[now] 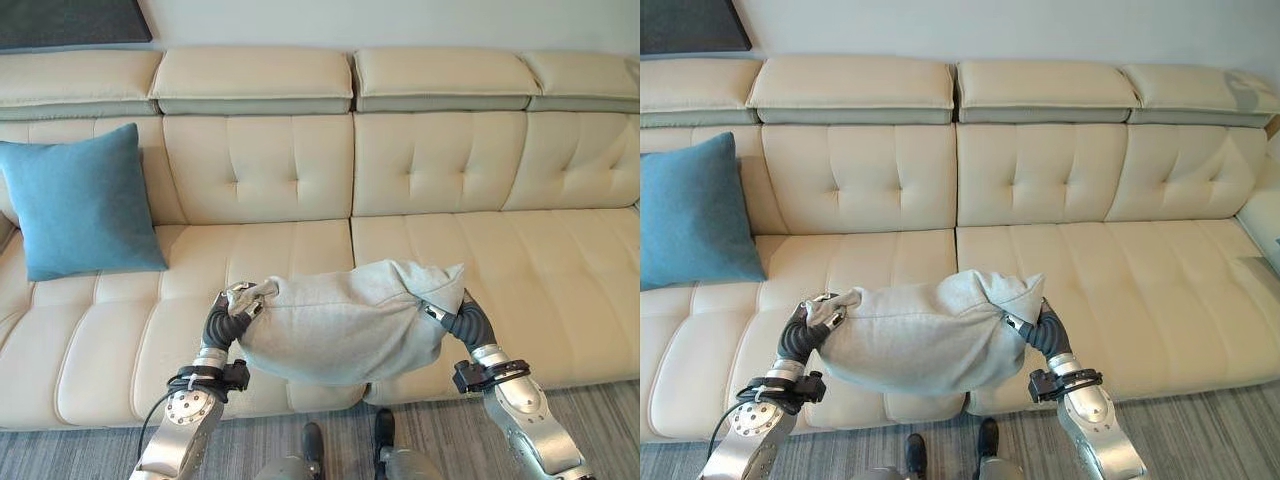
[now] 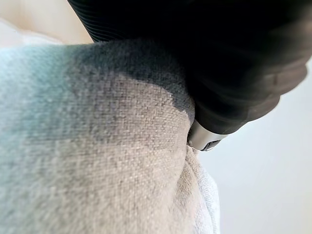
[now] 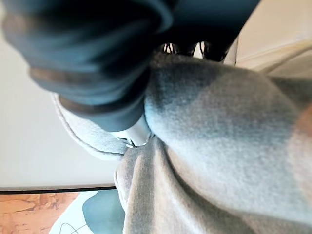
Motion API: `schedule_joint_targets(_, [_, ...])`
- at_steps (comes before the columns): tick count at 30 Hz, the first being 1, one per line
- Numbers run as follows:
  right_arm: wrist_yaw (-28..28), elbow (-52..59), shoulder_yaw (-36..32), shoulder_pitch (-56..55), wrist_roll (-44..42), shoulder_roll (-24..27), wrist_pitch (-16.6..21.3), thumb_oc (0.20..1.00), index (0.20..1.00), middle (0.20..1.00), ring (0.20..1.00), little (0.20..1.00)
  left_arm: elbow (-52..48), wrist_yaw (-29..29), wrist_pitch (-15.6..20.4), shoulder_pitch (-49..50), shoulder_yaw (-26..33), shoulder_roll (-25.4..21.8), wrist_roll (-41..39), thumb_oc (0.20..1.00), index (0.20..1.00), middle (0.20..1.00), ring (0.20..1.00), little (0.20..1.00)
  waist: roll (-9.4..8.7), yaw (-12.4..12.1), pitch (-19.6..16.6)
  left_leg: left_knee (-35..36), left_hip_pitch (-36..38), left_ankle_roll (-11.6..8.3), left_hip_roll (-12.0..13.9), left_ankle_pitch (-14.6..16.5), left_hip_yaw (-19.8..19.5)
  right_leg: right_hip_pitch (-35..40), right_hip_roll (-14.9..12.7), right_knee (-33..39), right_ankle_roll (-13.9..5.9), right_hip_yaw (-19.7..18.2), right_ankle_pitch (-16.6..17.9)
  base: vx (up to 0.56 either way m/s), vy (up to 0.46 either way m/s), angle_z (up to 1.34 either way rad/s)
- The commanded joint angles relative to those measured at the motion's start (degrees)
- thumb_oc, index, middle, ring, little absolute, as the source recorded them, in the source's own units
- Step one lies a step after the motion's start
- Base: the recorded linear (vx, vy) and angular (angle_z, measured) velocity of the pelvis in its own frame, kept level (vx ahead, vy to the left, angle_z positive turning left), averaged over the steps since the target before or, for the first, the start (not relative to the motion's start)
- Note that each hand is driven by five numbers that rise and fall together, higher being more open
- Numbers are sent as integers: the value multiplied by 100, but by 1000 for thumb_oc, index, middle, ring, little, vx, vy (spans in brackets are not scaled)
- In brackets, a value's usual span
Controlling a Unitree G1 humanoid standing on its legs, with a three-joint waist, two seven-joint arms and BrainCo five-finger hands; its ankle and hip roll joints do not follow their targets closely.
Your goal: Pick up all the scattered cushions and arrange them neatly on the sofa.
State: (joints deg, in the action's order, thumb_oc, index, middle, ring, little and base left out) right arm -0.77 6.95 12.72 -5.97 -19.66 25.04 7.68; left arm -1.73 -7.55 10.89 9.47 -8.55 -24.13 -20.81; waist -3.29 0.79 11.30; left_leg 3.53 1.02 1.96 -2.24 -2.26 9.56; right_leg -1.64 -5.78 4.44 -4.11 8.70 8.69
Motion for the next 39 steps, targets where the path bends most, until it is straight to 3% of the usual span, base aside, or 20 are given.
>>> schedule_joint_targets(1, [198,571,160,1039,-185,18,599,200,200,200,200,200,-386,0,544,-565,-12,68,164,200,200,200,200,200,25,-8,-427,-321,71,-517,448,478,-259,91,-24,-652,-248,54,-990,80,-127,12])
schedule_joint_targets(7, [-208,20,645,2477,-239,26,683,200,200,200,200,200,69,-575,646,-1783,-389,79,251,200,200,200,200,200,99,-63,-330,-122,-31,-650,561,308,-343,-44,82,-619,-137,116,-1059,3,-98,7])
schedule_joint_targets(12, [-799,-948,944,3830,-269,-177,788,200,200,200,200,200,914,-1198,742,-3411,-879,3,430,200,200,200,200,200,181,-81,-70,28,-532,-802,651,16,-412,-588,123,-647,-122,229,-976,-109,-67,21])
schedule_joint_targets(13, [-1081,-1542,1047,4440,-297,-173,802,200,200,200,200,200,1452,-1444,749,-4195,-1091,-78,457,200,200,200,200,200,204,-95,11,71,-748,-849,670,-96,-445,-811,144,-656,-139,250,-937,-73,-38,19])
schedule_joint_targets(14, [-1082,-1565,1046,4470,-301,-172,812,200,200,200,200,200,1478,-1446,761,-4229,-1096,-78,453,200,200,200,200,200,204,-95,16,68,-765,-849,670,-99,-447,-828,143,-661,-138,252,-936,-109,-61,17])
schedule_joint_targets(16, [-1485,-2702,1168,5487,-387,-152,862,200,200,200,200,200,2537,-1819,845,-5466,-1442,-162,386,200,200,200,200,200,245,-103,119,121,-1129,-916,693,-248,-490,-1166,164,-677,-181,284,-859,-82,-49,4])
schedule_joint_targets(18, [-1695,-3375,1256,6068,-444,-173,889,200,200,200,200,200,3149,-2010,909,-6081,-1580,-168,268,200,200,200,200,200,269,-114,225,147,-1374,-949,720,-333,-540,-1399,162,-686,-216,271,-808,-81,-41,8])
schedule_joint_targets(24, [-2056,-4323,1442,6972,-267,-94,908,200,200,200,200,200,4432,-2098,989,-7044,-1763,-358,23,200,200,200,200,200,332,-75,323,147,-1910,-987,732,-461,-603,-1977,183,-759,-261,156,-695,-36,4,0])
schedule_joint_targets(25, [-2124,-4431,1478,7092,-235,-71,925,329,329,329,329,329,4656,-2084,978,-7189,-1804,-403,-45,395,395,395,395,395,344,-57,319,147,-2006,-996,728,-485,-612,-2084,190,-770,-264,146,-679,-18,19,-3])
schedule_joint_targets(26, [-2204,-4558,1493,7224,-201,-38,922,627,627,627,627,627,4827,-2107,980,-7331,-1819,-483,-76,1000,1000,1000,1000,1000,364,-49,307,147,-2105,-1001,722,-503,-632,-2179,185,-788,-271,134,-674,11,32,-2])
schedule_joint_targets(27, [-2363,-4736,1481,7436,-127,76,914,1000,1000,1000,1000,1000,5040,-2102,971,-7532,-1816,-628,-151,1000,1000,1000,1000,1000,395,-42,306,147,-2217,-1009,714,-488,-655,-2296,172,-826,-279,125,-688,0,0,0])
schedule_joint_targets(29, [-2443,-4833,1464,7563,-105,146,905,1000,1000,1000,1000,1000,5117,-2105,986,-7653,-1820,-732,-180,1000,1000,1000,1000,1000,408,-46,306,147,-2281,-1008,701,-497,-675,-2346,163,-841,-282,127,-696,9,8,2])
schedule_joint_targets(34, [-2709,-5174,1515,8291,-219,761,873,1000,1000,1000,1000,1000,5373,-2024,970,-8115,-1866,-1490,-333,1000,1000,1000,1000,1000,452,-105,297,147,-2371,-985,586,-495,-765,-2390,120,-829,-303,88,-668,41,26,9])
schedule_joint_targets(39, [-2559,-5576,1642,8553,-618,1147,825,1000,1000,1000,1000,1000,5662,-1632,939,-8225,-1927,-2001,-707,1000,1000,1000,1000,1000,458,-185,300,147,-2291,-976,516,-482,-784,-2247,86,-751,-327,71,-636,43,36,1])
